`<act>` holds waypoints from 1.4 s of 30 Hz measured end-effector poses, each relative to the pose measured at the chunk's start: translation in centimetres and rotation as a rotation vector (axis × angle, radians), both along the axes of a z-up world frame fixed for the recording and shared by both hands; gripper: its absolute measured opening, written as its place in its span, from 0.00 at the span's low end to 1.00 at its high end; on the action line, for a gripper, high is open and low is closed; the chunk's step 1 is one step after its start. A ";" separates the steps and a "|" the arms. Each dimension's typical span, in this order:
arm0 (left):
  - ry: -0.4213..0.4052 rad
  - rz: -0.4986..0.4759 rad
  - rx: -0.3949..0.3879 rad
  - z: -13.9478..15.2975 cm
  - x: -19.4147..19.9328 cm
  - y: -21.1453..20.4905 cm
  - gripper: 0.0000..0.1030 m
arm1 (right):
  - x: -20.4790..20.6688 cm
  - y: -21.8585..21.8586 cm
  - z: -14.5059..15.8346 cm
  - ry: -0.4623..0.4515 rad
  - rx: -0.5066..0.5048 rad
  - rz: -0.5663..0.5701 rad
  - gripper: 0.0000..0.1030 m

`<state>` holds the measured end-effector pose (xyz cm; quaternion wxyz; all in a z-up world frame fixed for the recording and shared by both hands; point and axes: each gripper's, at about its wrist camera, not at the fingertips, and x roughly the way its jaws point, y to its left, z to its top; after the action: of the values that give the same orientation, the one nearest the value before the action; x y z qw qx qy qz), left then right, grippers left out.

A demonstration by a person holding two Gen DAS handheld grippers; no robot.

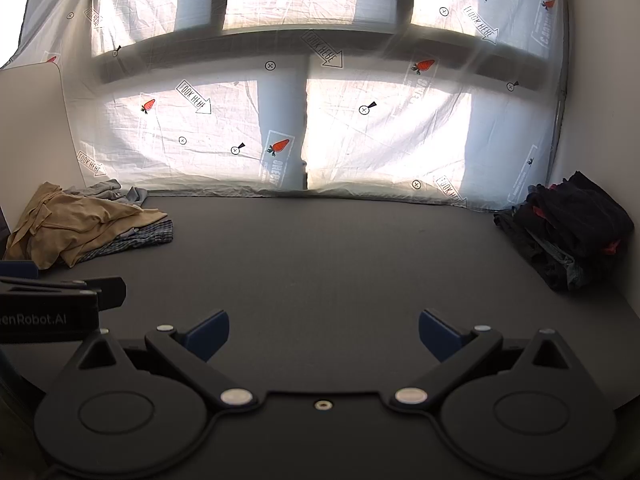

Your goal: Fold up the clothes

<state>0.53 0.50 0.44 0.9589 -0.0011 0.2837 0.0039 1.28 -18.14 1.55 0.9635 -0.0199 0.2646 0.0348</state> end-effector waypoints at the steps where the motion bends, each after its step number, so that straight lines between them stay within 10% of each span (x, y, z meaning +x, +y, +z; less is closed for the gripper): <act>1: 0.000 0.000 0.000 0.0 0.0 0.0 1.00 | 0.0 0.0 0.0 0.000 0.000 0.000 0.99; 42: 0.056 0.021 -0.042 -1.2 1.6 0.6 1.00 | 1.9 -1.7 -1.4 0.030 0.019 -0.055 1.00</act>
<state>2.14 1.14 -0.78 0.9503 -0.0240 0.3103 0.0078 3.19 -19.80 0.14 0.9601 -0.0029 0.2793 0.0111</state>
